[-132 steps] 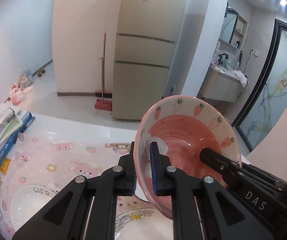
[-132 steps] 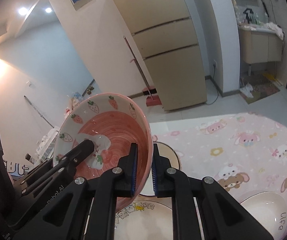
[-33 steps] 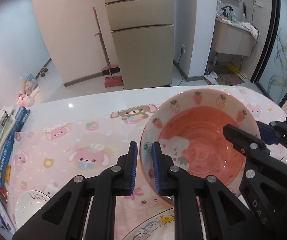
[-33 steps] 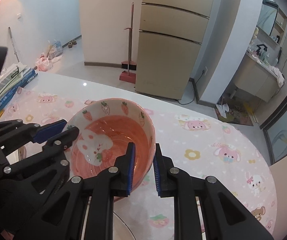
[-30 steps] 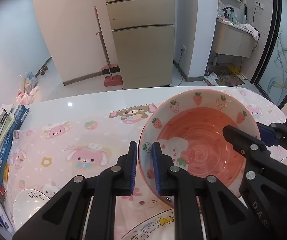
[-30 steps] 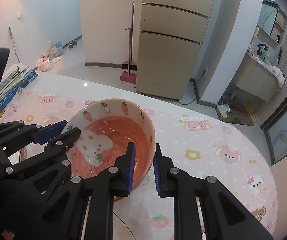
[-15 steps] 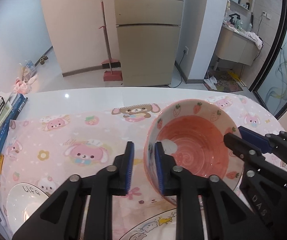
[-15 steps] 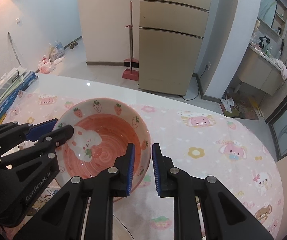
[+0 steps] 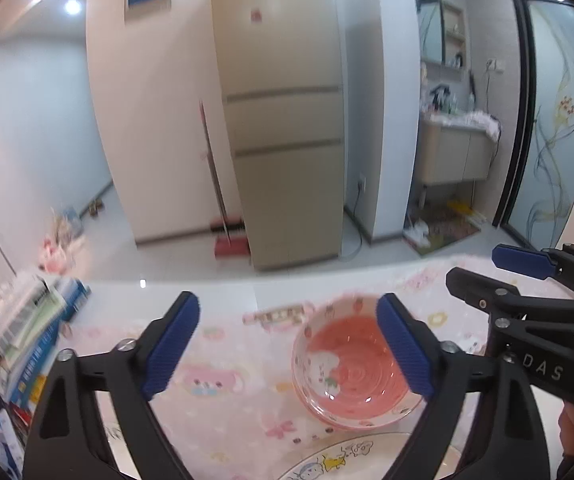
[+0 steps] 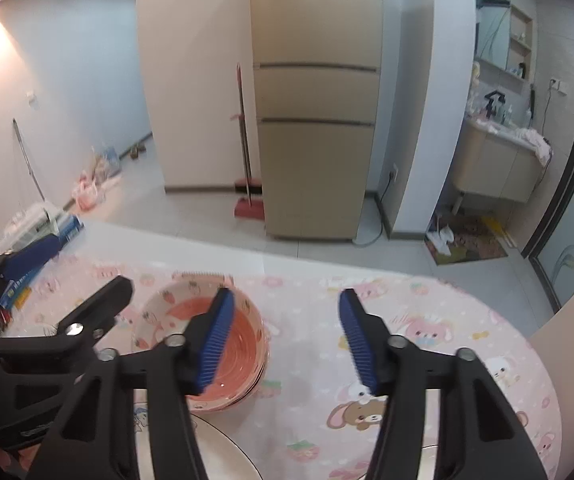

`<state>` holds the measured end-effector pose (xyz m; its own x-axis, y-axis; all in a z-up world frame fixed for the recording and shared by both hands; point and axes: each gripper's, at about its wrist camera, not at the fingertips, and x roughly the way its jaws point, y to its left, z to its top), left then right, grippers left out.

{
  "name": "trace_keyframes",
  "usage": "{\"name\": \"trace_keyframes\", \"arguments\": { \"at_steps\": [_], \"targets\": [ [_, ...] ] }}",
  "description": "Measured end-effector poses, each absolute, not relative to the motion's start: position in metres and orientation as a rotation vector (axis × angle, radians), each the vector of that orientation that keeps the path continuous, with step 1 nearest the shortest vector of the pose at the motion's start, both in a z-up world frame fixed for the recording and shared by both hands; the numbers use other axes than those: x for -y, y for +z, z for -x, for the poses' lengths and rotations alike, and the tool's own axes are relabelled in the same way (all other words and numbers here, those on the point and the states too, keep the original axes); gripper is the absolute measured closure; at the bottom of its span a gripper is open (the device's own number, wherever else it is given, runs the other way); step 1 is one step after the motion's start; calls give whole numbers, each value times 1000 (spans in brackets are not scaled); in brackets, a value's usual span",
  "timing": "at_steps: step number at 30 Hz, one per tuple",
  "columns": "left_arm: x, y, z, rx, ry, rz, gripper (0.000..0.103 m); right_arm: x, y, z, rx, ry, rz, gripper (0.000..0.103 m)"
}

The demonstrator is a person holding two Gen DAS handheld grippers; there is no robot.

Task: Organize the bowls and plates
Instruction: 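Raise both tools away from the stacked bowls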

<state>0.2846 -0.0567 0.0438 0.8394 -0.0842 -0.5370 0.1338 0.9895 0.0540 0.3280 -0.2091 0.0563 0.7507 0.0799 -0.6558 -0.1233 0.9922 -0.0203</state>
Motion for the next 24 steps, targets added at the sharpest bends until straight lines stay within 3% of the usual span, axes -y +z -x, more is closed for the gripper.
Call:
{"name": "trace_keyframes", "arguments": {
  "at_steps": [3, 4, 24],
  "targets": [
    [50, 65, -267, -476, -130, -75, 1, 217, 73, -314, -639, 79, 64, 18],
    [47, 72, -260, -450, -137, -65, 1, 221, 79, -309, -617, 74, 56, 16],
    [-26, 161, -132, -201, -70, 27, 1, 185, 178, -167, -329, 164, 14, 15]
  ]
}}
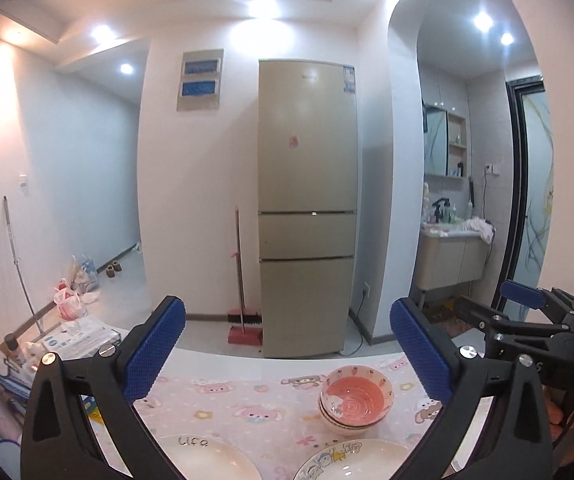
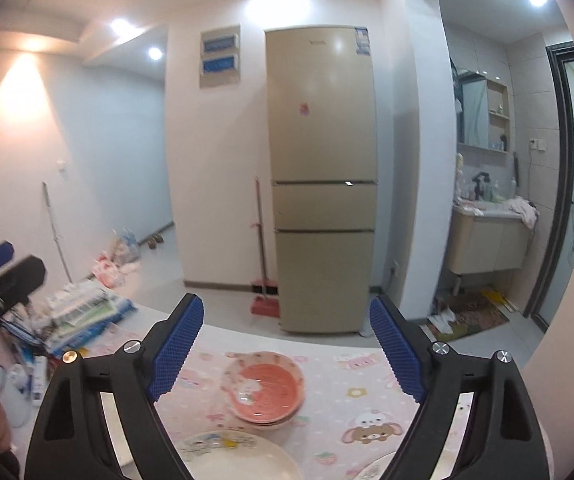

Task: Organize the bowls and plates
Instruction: 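Raise both tools away from the stacked bowls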

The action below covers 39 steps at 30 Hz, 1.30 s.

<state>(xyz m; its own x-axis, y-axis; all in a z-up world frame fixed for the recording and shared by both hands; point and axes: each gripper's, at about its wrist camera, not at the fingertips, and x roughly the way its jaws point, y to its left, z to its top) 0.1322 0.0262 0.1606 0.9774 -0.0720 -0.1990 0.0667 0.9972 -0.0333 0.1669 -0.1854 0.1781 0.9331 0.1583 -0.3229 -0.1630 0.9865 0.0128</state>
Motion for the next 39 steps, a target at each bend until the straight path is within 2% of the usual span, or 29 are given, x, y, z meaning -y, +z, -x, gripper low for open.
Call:
{"name": "trace_keyframes", "arguments": {
  "at_steps": [2, 5, 12, 18, 27, 31, 39],
  "targets": [
    [-32, 163, -119, -190, -70, 20, 1, 181, 186, -151, -309, 184, -17, 14],
    [-41, 163, -101, -173, -68, 36, 1, 173, 194, -134, -263, 215, -53, 0],
    [-72, 154, -65, -133, -29, 89, 1, 146, 197, -94, -182, 250, -47, 0],
    [-82, 133, -37, -60, 64, 28, 1, 131, 193, -71, -125, 288, -59, 0],
    [-95, 81, -40, -71, 134, 12, 1, 115, 158, -97, -194, 329, -85, 0],
    [-106, 55, -39, -16, 171, 45, 1, 109, 138, -108, -194, 298, -103, 0],
    [-144, 15, -44, -121, 154, 152, 1, 83, 96, -125, -166, 343, -42, 0]
  ]
}}
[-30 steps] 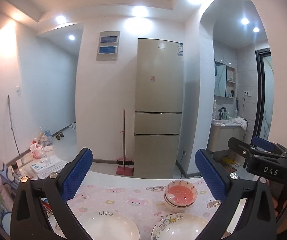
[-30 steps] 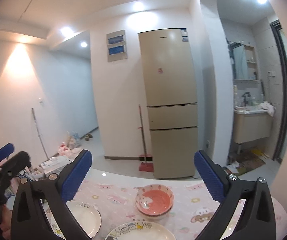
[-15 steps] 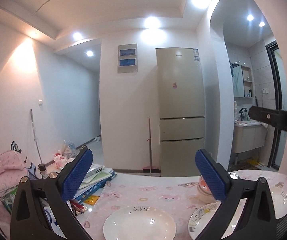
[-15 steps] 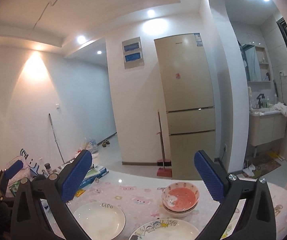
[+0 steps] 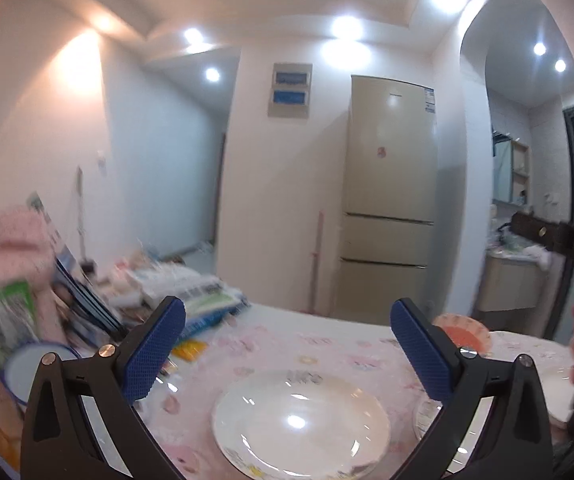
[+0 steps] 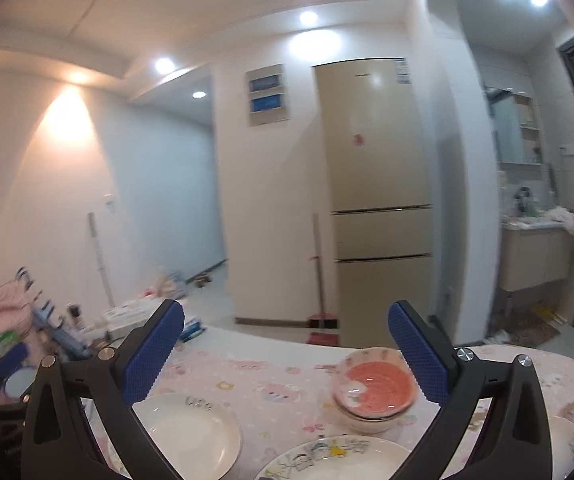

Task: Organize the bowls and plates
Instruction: 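Raise both tools away from the stacked bowls, then close both tools on the rim of the plain white Life plate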

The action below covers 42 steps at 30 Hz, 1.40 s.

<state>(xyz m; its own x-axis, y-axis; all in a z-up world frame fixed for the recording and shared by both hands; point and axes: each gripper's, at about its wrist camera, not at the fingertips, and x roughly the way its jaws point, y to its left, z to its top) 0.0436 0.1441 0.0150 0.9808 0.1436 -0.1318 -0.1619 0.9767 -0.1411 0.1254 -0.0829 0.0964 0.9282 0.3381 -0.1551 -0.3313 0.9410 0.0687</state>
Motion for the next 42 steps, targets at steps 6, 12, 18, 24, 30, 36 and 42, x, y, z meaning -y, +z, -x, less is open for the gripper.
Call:
{"name": "trace_keyframes", "arguments": {
  "at_steps": [6, 12, 18, 24, 30, 36, 42],
  "targets": [
    [-169, -5, -44, -166, 205, 184, 1, 64, 64, -150, -354, 416, -41, 0],
    [-190, -29, -63, -275, 288, 265, 1, 46, 42, -162, -451, 502, -46, 1],
    [-213, -49, -73, -377, 309, 397, 22, 25, 22, -176, -551, 523, -49, 10],
    [-235, -68, -80, -456, 310, 525, 32, 5, 2, -190, -644, 499, -31, 18],
    [-243, -84, -88, -545, 239, 609, 66, -7, -30, -211, -792, 533, -62, 36],
    [-242, -93, -99, -624, 202, 631, 70, -2, -57, -229, -907, 533, -131, 53],
    [-242, -108, -112, -721, 142, 671, 70, -1, -78, -238, -950, 504, -131, 77]
  ]
}}
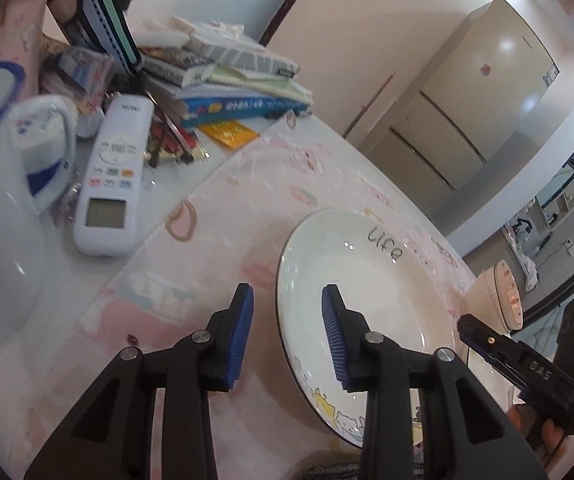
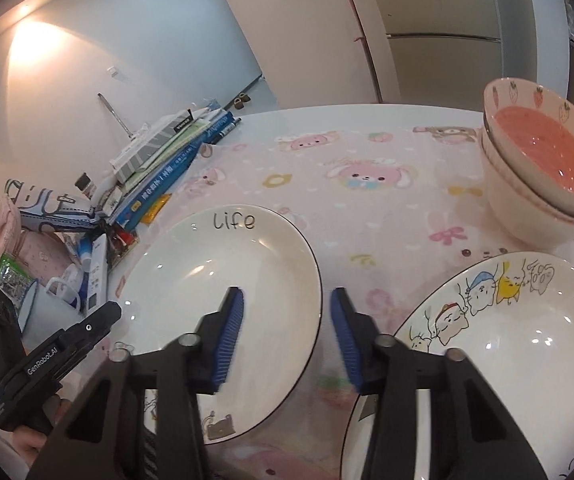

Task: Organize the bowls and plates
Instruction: 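Close both tools on the rim of the plain white Life plate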

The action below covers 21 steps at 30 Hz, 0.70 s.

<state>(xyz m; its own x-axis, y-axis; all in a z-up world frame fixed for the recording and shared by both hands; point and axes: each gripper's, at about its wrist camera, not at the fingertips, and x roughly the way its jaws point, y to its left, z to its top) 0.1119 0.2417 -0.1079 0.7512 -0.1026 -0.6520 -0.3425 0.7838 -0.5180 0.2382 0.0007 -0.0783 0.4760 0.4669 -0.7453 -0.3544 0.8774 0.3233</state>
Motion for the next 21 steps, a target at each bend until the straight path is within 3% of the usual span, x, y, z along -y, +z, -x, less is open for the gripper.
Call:
{"name": "trace_keyframes", "arguments": {
  "at_steps": [8, 15, 21],
  "targets": [
    [-239, -121, -117, -803, 101, 710, 72, -1, -87, -243, -975, 492, -111, 79],
    [-239, -124, -118, -817, 99, 718, 93, -2, -101, -250, -1042, 523, -163, 80],
    [-240, -125, -118, -820, 113, 713, 93, -6, -101, -249, -1029, 518, -116, 82]
  ]
}}
